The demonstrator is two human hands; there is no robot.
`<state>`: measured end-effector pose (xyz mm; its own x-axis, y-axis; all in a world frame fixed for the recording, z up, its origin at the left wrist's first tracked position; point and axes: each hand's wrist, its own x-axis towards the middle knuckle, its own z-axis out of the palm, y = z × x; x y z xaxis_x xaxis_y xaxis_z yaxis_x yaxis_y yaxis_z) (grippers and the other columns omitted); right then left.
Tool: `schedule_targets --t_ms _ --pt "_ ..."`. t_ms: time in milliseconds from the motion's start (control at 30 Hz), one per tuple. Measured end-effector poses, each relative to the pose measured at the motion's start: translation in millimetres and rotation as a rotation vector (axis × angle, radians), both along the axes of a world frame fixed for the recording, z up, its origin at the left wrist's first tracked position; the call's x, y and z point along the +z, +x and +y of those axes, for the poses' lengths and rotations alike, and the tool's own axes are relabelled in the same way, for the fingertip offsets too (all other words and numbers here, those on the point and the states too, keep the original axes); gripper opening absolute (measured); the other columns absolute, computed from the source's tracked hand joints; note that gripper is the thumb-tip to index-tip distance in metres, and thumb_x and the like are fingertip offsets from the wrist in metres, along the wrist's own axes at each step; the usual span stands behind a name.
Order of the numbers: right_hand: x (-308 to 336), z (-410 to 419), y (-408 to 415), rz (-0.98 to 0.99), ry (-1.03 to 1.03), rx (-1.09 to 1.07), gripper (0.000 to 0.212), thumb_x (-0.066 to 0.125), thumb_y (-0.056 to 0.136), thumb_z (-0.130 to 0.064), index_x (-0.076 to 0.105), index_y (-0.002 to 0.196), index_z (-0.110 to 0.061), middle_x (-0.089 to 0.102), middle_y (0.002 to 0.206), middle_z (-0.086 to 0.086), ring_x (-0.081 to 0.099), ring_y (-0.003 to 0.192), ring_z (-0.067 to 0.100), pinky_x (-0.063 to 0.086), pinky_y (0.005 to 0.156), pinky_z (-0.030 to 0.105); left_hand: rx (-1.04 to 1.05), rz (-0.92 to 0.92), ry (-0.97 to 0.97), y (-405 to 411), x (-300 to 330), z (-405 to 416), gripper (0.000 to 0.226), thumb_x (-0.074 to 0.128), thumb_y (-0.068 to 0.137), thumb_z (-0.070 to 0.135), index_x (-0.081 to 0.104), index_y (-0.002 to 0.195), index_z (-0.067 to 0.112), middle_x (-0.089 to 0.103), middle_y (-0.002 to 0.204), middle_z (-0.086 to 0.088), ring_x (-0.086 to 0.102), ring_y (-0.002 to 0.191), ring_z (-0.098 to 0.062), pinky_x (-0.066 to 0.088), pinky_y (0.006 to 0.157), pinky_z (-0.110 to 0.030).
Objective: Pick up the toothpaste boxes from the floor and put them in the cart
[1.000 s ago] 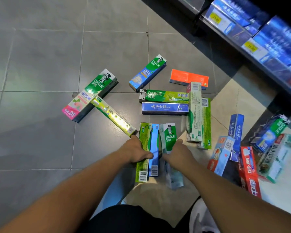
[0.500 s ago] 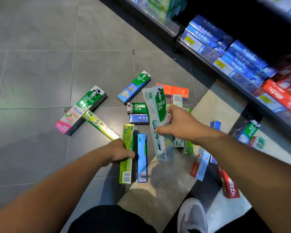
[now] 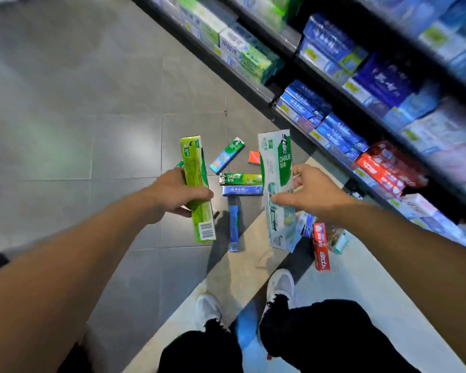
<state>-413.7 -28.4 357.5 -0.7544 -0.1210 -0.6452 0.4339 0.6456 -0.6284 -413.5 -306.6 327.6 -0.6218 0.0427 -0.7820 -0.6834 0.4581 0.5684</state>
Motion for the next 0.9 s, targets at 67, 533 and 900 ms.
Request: schedule_targets --t_ms 67,533,900 --pt "61 -3 -1 0.017 -0.056 -0.031 0.033 0.085 0.075 -0.017 0.059 0.091 -0.031 0.068 0.074 -0.014 0.07 0.078 0.008 0.059 0.085 0.042 -0.007 0.02 -0.008 -1 69 -3 0.041 0.082 0.075 0.018 0.061 0.11 0.014 0.074 0.093 -0.005 0.075 0.077 -0.019 0.063 0.069 -0.038" --pt "375 42 5 0.163 -0.185 -0.089 0.031 0.08 0.08 -0.009 0.062 0.105 -0.01 0.063 0.056 -0.018 0.06 0.05 -0.009 0.046 0.046 0.012 -0.057 0.244 -0.113 9 404 31 0.057 0.093 0.061 0.04 0.061 0.101 0.016 0.073 0.095 -0.01 0.074 0.081 -0.028 0.062 0.07 -0.047" --pt "456 95 38 0.293 -0.142 -0.257 0.036 0.08 0.081 -0.017 0.06 0.11 -0.013 0.072 0.096 -0.005 0.062 0.063 -0.012 0.041 0.052 0.003 -0.36 0.413 -0.107 -29 479 105 0.038 0.09 0.068 0.037 0.062 0.089 0.021 0.072 0.087 -0.007 0.07 0.072 -0.02 0.063 0.065 -0.037"
